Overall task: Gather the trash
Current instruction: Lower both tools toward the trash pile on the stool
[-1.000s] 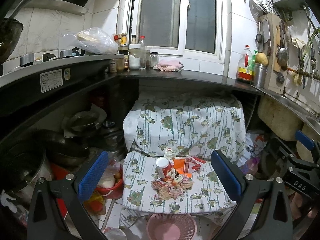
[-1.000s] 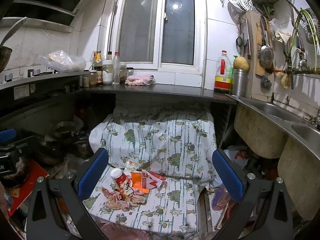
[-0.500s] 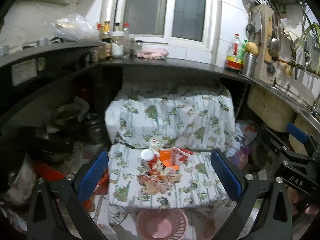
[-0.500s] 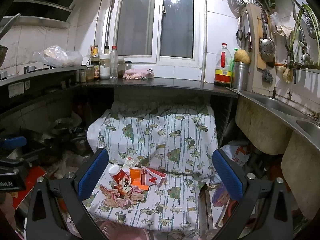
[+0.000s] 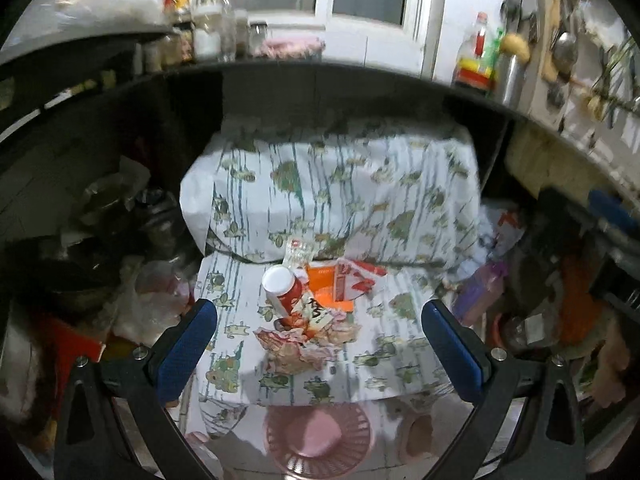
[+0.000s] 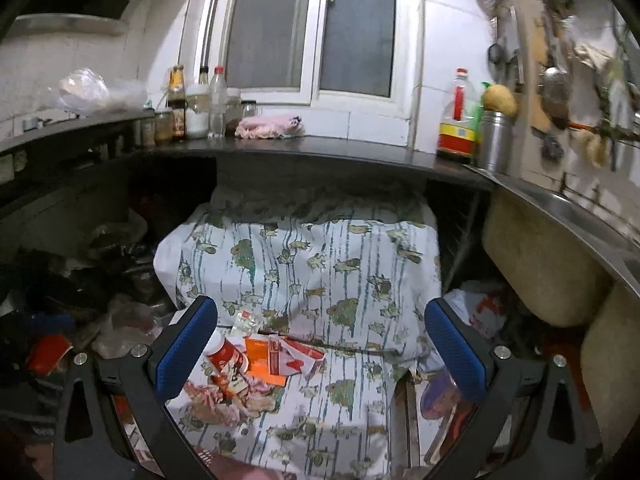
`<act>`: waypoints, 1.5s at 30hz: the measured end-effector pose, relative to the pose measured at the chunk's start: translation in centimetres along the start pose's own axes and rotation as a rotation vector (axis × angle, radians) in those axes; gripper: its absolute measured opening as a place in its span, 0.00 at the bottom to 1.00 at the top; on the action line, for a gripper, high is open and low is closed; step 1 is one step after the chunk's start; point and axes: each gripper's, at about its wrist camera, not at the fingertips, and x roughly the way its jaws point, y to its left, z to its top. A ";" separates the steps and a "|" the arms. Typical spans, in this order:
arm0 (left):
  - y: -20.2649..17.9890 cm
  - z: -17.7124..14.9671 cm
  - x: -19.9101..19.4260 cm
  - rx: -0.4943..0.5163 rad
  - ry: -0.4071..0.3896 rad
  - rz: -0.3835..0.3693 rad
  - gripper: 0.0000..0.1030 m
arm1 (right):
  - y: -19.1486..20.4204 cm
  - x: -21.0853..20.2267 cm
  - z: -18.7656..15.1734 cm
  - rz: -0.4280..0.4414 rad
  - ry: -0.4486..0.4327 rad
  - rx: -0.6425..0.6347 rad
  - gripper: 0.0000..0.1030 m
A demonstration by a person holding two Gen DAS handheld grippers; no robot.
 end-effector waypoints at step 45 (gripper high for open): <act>8.5 -7.2 30.6 -0.115 0.556 0.049 0.89 | 0.4 32.3 -13.0 0.104 0.608 0.163 1.00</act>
